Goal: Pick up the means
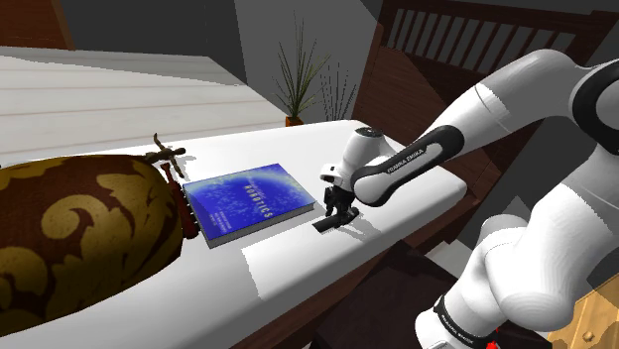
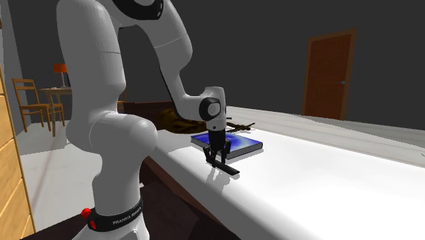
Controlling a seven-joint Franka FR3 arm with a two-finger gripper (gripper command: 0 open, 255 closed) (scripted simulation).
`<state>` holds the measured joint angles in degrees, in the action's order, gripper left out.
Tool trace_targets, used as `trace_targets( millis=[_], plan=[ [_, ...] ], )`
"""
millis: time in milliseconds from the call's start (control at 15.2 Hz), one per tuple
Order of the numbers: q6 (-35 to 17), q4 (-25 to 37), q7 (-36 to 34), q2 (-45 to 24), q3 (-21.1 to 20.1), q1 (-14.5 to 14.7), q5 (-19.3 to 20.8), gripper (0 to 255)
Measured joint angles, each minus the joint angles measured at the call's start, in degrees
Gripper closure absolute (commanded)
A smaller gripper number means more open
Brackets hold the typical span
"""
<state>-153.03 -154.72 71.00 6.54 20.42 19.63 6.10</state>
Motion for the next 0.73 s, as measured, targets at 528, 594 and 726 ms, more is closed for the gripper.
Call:
trace_targets(
  millis=[528,594,726],
  plan=[
    [1.8,0.2,-0.6,1.8,-0.2,-0.3,1.0,255],
    [2.8,0.4,-0.9,2.6,-0.3,-0.4,1.3,255],
    [4.6,0.7,-1.3,4.1,-0.5,-0.6,1.8,255]
  ],
)
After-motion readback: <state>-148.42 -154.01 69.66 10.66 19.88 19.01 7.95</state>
